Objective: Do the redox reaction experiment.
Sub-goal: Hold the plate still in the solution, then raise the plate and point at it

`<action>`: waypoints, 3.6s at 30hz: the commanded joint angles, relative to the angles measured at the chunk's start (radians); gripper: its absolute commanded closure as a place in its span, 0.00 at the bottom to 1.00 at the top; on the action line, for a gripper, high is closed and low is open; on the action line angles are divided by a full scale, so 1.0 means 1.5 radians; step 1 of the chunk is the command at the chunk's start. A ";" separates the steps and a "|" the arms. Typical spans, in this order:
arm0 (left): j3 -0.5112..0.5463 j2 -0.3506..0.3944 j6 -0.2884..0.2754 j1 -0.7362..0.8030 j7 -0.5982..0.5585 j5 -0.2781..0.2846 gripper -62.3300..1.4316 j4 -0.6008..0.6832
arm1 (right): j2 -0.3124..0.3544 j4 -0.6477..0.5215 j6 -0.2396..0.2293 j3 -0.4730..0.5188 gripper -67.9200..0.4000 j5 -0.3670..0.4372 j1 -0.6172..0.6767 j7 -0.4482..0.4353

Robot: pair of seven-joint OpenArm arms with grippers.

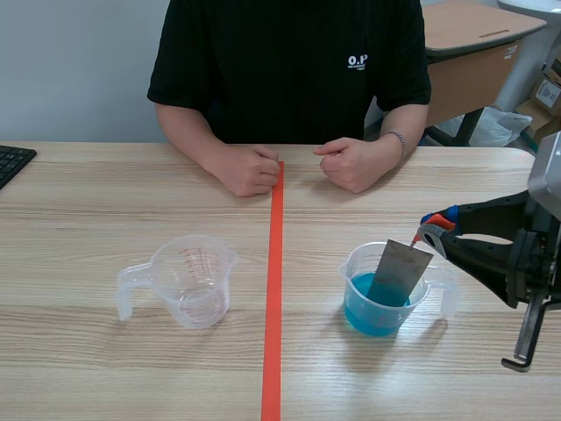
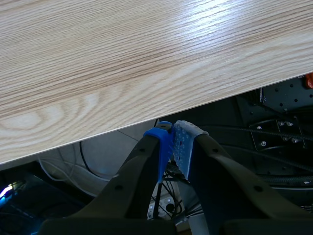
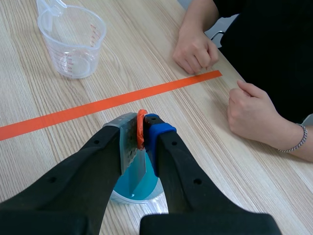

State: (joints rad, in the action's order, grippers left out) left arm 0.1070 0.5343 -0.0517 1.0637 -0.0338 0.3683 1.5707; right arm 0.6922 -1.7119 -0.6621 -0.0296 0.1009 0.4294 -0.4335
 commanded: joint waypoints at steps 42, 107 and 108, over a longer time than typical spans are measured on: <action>-0.001 -0.005 0.003 0.000 0.001 0.004 0.91 0.005 | 0.010 -0.120 -0.056 0.170 0.97 0.058 0.052 -0.006; -0.348 0.170 -0.133 -0.552 -0.031 -0.019 0.91 0.044 | 0.067 -0.209 -0.056 0.187 0.97 0.180 0.093 0.053; -0.364 0.163 -0.133 -0.570 -0.026 -0.024 0.91 0.044 | 0.067 -0.209 -0.056 0.187 0.97 0.180 0.093 0.053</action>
State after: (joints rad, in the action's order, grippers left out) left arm -0.4377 0.8001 -0.2478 0.2195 -0.0669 0.3374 1.6085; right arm 0.7769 -2.0098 -0.7399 0.2363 0.3523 0.5720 -0.3382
